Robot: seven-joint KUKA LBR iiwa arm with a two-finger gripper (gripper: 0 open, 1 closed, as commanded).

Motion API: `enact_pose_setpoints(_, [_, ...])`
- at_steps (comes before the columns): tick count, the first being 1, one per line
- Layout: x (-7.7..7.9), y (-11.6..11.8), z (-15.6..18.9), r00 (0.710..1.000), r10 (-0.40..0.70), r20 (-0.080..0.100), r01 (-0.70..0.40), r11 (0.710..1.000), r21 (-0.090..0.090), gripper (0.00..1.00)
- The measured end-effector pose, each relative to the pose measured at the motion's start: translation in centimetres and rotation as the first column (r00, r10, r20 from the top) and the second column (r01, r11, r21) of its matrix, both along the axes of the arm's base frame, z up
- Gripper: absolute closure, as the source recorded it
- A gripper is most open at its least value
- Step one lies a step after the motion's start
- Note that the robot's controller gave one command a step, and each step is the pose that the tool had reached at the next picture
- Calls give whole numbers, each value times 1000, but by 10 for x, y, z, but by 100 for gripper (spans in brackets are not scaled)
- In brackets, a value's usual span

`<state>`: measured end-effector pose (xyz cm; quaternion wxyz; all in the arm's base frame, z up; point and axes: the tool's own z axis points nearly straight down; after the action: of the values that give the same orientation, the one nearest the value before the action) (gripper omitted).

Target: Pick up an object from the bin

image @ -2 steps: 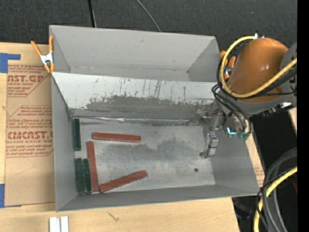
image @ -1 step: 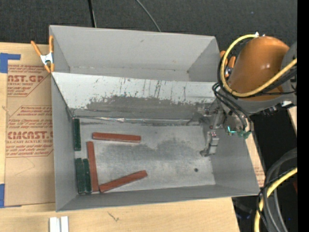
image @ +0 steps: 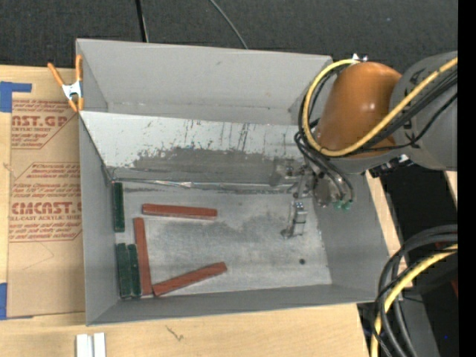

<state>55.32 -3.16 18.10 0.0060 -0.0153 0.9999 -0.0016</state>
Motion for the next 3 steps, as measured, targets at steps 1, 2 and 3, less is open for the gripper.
enact_pose_setpoints(1, [-4,15,-63,1000,25,-6,-25,1000,6,0])
enact_pose_setpoints(2, [-8,11,-78,1000,22,-8,-22,1000,4,0])
enact_pose_setpoints(3, [-24,21,-48,998,57,-20,-57,998,4,0])
